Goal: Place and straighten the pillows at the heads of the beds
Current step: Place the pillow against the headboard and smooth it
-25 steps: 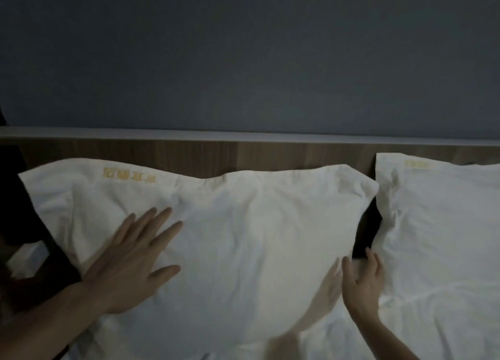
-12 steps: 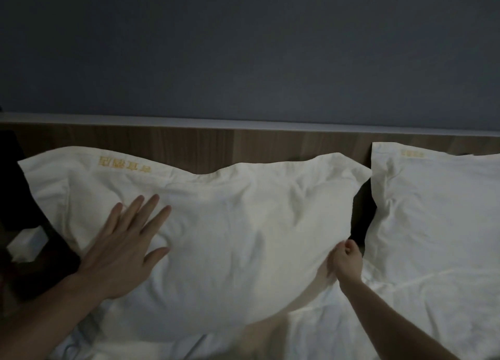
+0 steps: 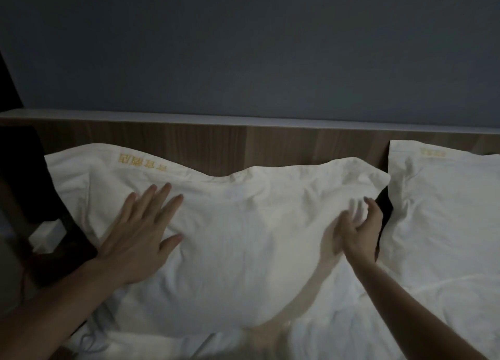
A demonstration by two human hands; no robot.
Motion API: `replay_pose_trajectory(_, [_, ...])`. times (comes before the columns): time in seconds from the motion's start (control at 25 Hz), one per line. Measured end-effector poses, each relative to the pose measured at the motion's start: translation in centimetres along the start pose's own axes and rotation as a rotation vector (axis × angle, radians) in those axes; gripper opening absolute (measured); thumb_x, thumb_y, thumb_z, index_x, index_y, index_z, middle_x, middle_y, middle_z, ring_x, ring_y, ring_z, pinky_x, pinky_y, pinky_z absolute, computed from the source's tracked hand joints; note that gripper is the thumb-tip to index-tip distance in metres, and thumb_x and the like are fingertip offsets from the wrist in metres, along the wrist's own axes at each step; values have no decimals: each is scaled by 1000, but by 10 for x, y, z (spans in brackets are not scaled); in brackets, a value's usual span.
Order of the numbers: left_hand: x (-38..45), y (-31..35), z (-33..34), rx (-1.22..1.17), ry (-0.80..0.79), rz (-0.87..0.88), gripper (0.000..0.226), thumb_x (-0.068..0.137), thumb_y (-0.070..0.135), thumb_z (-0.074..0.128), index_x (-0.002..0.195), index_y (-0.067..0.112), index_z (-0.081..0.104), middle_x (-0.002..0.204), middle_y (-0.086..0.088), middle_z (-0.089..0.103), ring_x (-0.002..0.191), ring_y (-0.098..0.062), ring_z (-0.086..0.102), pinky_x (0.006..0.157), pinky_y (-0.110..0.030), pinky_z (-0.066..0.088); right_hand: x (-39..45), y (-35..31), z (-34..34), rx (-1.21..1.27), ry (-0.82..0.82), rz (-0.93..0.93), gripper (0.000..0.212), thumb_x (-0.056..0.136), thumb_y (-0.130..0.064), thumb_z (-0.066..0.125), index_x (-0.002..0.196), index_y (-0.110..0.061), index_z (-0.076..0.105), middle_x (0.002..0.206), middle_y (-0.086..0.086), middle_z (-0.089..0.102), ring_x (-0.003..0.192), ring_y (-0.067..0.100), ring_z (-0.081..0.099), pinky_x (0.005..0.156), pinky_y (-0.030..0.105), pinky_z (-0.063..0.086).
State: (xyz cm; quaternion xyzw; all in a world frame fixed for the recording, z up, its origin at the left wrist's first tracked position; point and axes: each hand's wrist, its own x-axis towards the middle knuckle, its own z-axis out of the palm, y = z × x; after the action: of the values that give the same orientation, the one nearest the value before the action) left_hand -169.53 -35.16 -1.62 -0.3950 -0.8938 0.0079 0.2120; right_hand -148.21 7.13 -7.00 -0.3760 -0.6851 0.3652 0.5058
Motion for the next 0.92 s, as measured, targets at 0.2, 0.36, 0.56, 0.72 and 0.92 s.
replay_pose_trajectory(0.2, [35,-3,-23,-35,79,-67,82,94,68,14,165,27,13,175,-3,-3,161,-27,4,129,-50,9,65,-60,10,-234,-117,-344,51,97,-22,67,144,-15,51,153,7,48,131,31,55,107,48,51])
replay_pose_trajectory(0.36, [53,-4,-33,-8,95,-81,63,97,61,36,150,27,46,172,-2,17,149,-28,32,117,-48,30,99,-72,17,-594,-372,-338,54,95,-28,62,146,-19,46,155,7,42,120,35,62,84,40,50])
replay_pose_trajectory(0.56, [70,1,-37,-26,79,-122,46,98,55,46,133,28,58,167,0,28,140,-27,42,111,-45,36,104,-84,39,-758,-363,-412,40,90,-34,70,125,-24,52,125,8,63,98,36,67,69,36,47])
replay_pose_trajectory(0.72, [81,2,-40,2,103,-136,43,98,51,49,130,26,60,165,-2,33,135,-28,46,108,-44,39,97,-90,55,-754,-353,-464,25,93,-24,60,113,-33,70,104,3,77,89,31,70,64,33,46])
replay_pose_trajectory(0.92, [81,-2,-35,65,107,-138,44,97,52,48,130,28,63,162,0,36,131,-28,47,104,-45,37,99,-91,59,-435,-155,-414,10,96,-32,52,87,-31,57,71,-15,60,64,15,57,54,25,34])
